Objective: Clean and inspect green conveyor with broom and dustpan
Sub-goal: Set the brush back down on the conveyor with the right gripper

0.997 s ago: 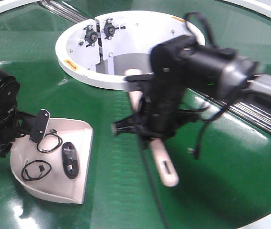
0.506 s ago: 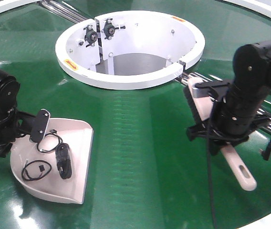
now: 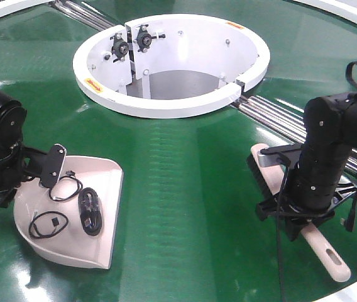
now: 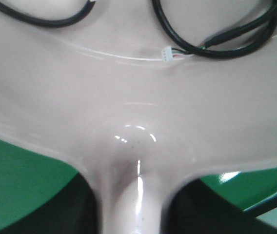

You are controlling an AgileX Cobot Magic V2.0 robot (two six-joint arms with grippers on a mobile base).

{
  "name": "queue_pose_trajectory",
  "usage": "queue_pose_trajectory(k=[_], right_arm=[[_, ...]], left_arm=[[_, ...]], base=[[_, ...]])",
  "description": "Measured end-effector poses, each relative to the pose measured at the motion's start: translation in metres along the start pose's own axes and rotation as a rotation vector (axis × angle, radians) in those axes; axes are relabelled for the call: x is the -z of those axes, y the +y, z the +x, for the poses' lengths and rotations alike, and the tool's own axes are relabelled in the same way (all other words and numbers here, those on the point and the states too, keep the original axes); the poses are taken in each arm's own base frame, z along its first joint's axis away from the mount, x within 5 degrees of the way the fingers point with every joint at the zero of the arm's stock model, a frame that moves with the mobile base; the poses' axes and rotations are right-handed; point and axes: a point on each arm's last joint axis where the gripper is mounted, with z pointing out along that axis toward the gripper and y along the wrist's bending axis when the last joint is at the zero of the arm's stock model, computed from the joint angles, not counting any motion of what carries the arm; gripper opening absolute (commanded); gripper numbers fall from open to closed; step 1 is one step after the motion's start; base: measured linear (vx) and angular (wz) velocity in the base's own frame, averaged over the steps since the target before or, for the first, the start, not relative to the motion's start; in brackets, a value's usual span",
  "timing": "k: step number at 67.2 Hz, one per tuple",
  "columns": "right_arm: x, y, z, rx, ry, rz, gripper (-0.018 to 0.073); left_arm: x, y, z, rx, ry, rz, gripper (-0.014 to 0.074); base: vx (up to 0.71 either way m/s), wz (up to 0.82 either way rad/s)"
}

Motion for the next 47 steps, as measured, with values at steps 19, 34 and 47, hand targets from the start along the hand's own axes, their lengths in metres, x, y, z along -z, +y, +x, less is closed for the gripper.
queue_pose_trajectory(k=[19, 34, 47], right_arm=[[-0.004, 0.0038, -0.0022, 0.024, 0.004, -0.043, 0.0001], [-0.0047, 0.0041, -0.0022, 0.048, 0.008, -0.047, 0.0008], [-0.0047, 0.0041, -0.002, 0.061, 0.01, -0.047, 0.0013]], left_arm=[[0.0, 0.0, 0.0, 0.0, 0.0, 0.0, -0.0007], [0.0, 0.0, 0.0, 0.0, 0.0, 0.0, -0.0007], [0.0, 0.0, 0.0, 0.0, 0.0, 0.0, -0.0006]], base=[[0.0, 0.0], [0.0, 0.0], [0.0, 0.0]])
